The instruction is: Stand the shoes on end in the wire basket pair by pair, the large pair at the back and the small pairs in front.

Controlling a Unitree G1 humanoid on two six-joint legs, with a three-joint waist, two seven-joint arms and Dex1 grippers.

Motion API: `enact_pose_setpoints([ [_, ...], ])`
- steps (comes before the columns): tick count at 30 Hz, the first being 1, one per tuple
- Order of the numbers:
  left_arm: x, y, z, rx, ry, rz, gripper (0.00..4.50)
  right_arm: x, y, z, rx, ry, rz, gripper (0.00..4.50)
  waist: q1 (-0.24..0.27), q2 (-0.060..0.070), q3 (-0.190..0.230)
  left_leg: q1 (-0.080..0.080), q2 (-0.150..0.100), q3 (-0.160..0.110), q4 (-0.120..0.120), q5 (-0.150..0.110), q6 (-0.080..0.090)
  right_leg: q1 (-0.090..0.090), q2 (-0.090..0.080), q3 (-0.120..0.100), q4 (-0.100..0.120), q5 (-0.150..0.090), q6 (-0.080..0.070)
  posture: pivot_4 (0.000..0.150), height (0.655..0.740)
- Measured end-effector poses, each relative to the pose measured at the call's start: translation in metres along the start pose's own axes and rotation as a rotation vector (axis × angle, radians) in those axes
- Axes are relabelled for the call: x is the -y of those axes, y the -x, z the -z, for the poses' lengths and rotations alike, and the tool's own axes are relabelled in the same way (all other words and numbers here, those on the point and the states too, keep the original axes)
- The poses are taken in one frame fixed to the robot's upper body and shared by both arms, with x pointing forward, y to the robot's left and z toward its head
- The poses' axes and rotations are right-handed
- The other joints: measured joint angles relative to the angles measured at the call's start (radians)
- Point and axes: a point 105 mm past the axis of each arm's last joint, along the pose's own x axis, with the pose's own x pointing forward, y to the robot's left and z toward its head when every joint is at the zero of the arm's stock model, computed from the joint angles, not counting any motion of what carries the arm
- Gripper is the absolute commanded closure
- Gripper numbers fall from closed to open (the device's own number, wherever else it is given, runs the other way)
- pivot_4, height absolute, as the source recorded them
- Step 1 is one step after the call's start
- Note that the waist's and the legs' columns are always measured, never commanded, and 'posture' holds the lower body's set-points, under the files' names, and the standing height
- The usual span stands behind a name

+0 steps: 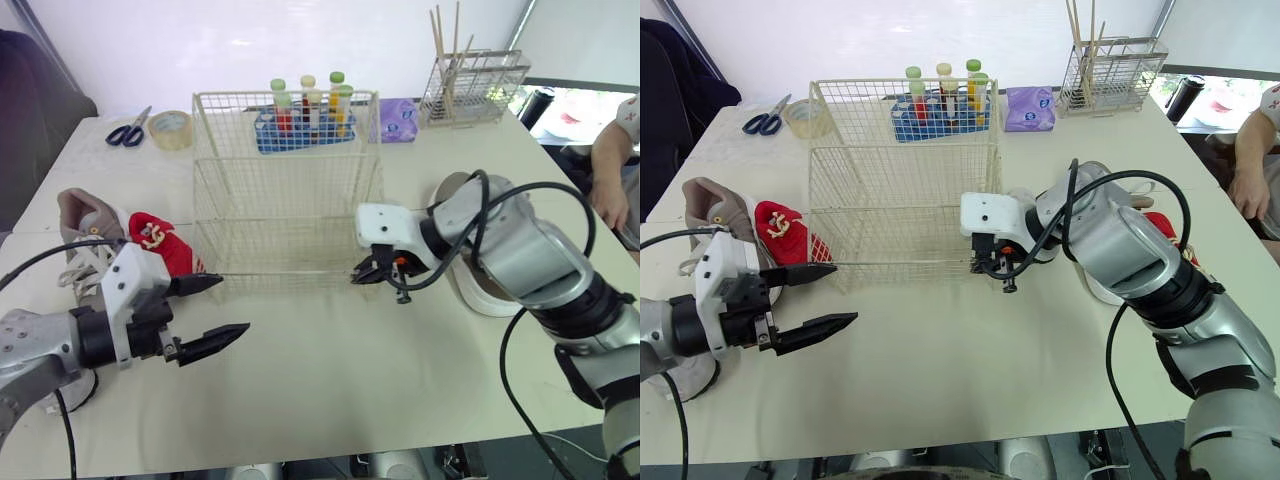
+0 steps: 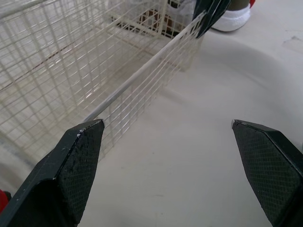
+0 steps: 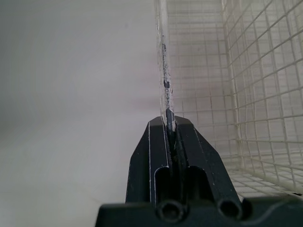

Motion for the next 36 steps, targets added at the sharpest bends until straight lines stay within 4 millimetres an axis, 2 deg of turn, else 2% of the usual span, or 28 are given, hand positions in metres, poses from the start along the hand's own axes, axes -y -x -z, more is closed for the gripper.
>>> enact_pose_setpoints([
  [20, 0.003, 0.0, 0.002, -0.012, 0.023, 0.026, 0.0, -0.005, -0.001, -0.002, 0.01, 0.006, -0.006, 4.42, 0.005, 0.0, 0.0, 0.0, 0.0, 0.0, 0.0, 0.0, 0.0, 0.0, 0.0, 0.001, 0.0, 0.0, 0.0, 0.15, 0.74],
  [36, 0.002, -0.004, 0.001, -0.007, 0.026, 0.042, 0.0, -0.022, -0.002, -0.006, 0.014, -0.027, -0.036, 4.42, 0.006, 0.0, 0.0, 0.0, 0.0, 0.0, 0.0, 0.0, 0.0, 0.0, 0.0, 0.001, 0.0, 0.0, 0.0, 0.15, 0.74],
])
